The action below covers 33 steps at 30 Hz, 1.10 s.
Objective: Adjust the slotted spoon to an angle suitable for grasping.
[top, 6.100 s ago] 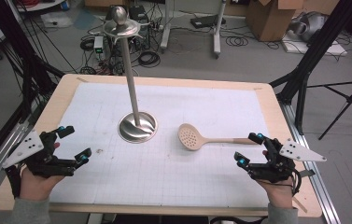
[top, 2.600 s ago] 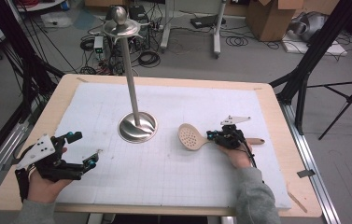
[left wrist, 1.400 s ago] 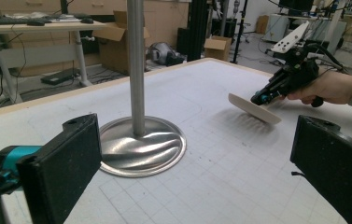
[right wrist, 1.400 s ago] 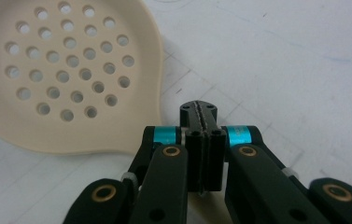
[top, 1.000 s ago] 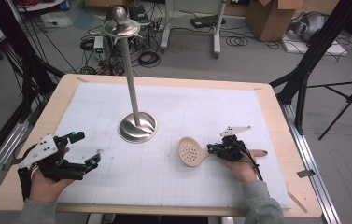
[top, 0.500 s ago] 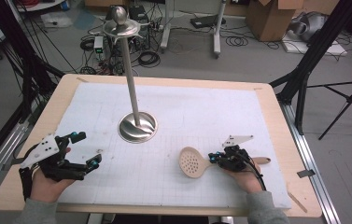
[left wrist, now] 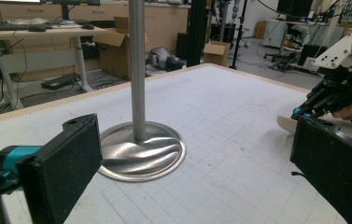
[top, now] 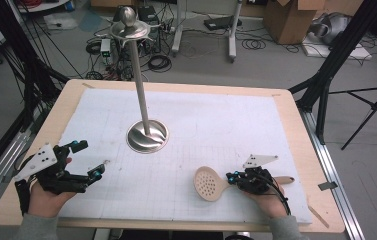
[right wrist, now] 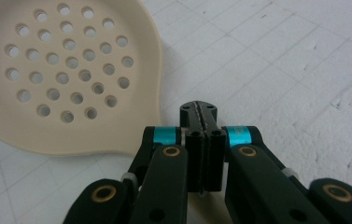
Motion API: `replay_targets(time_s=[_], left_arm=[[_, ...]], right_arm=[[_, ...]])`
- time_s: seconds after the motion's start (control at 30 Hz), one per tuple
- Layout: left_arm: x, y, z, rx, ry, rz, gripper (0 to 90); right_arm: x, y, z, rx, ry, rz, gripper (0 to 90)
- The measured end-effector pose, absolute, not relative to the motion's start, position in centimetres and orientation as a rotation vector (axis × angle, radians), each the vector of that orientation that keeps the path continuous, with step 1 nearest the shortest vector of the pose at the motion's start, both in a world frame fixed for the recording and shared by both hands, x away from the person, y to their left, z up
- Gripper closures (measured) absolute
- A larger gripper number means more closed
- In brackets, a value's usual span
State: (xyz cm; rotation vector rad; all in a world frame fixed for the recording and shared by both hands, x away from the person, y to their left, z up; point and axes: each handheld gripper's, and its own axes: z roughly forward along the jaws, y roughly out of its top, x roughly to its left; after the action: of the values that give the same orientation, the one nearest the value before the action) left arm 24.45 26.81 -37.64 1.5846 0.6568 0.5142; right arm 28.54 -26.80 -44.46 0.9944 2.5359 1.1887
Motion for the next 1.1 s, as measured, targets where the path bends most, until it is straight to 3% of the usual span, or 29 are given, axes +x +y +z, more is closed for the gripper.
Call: replay_targets(time_s=[0.23, 0.43, 0.63, 1.1], left_arm=[[24.7, 26.6, -37.7, 1.587, 0.649, 0.504, 2.5], [24.8, 26.5, -37.9, 1.587, 0.648, 0.5, 2.5], [24.9, 26.1, -38.0, 1.598, 0.642, 0.496, 2.5], [25.2, 25.8, -38.2, 1.603, 0.64, 0.483, 2.5]], right_arm=[[28.3, -27.2, -43.2, 0.957, 2.482, 1.186, 90.0], [27.0, -29.9, -42.1, 0.988, 2.414, 1.206, 90.0], [25.4, -33.7, -42.1, 1.058, 2.337, 1.231, 90.0], [23.3, -37.8, -42.8, 1.15, 2.278, 1.232, 90.0]])
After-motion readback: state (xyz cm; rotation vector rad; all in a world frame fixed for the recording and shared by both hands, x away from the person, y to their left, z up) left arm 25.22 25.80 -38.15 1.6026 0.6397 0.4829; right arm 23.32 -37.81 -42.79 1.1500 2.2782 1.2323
